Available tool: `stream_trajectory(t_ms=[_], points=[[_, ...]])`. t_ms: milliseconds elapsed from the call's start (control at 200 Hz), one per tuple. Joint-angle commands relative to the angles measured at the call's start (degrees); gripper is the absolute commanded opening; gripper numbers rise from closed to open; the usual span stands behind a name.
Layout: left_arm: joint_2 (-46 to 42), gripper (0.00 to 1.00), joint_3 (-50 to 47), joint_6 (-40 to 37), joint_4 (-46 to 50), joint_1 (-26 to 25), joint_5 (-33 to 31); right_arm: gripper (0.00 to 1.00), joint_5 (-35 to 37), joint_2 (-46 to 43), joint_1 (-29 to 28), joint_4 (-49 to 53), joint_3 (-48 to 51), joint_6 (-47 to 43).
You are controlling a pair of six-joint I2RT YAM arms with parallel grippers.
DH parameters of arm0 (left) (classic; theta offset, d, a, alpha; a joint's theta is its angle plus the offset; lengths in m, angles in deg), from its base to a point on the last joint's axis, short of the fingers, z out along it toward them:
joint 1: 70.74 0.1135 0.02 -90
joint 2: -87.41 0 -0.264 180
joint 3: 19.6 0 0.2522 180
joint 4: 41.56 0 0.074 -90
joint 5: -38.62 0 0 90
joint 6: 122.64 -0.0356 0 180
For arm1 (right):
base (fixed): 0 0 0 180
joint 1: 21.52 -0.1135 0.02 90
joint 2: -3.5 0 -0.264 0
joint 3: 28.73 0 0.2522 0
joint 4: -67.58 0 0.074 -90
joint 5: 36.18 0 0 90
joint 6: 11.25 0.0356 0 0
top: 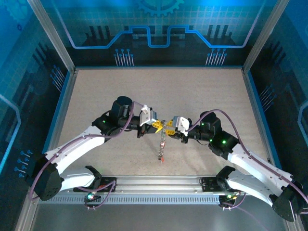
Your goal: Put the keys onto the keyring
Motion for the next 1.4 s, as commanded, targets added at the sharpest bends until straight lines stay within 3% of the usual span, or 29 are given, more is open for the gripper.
stream_trajectory(t_ms=[0, 120, 300, 415, 580, 740, 1136, 1241, 1396], points=[[-1.82, 0.0, -0.53, 0.43, -6.78, 0.28, 3.59, 0.26, -2.58, 0.88, 0.57, -2.83, -0.73, -0.58], [-1.91, 0.0, -2.07, 1.76, -10.28, 0.35, 3.79, 0.23, -3.13, 1.92, 0.74, -3.84, -0.55, -0.36], [-1.85, 0.0, -1.47, 0.12, -8.31, 0.32, 4.24, 0.23, -3.75, 0.55, 1.53, -6.15, 1.37, 1.11], [-1.7, 0.0, -1.95, 0.99, -10.89, 0.35, 4.2, 0.15, -4.43, 0.01, 1.93, -5.24, 1.25, 1.26], [-1.9, 0.0, -2.6, 1.47, -12.94, 0.3, 4.46, 0.23, -3.9, -0.35, 2.42, -6.64, 2.52, 1.95], [-1.87, 0.0, -2.3, 1.21, -13.09, 0.34, 5.16, 0.22, -4.7, -0.62, 2.9, -8.05, 3.24, 3.3], [-1.69, 0.0, -3.13, 1.76, -13.67, 0.36, 4.34, 0.0, -7.87, -0.62, 3.42, -6.17, 1.82, 3.33], [-2.18, 0.18, -1.56, -2.3, -6.1, 0.33, 2.48, 0.0, -6.66, -0.87, 3.43, -1.54, -0.01, 1.95], [-1.98, 0.24, 2.7, -9.41, 7.93, 0.34, -1.48, 0.0, -2.72, 0.3, 2.83, 10.97, -5.55, -2.03]])
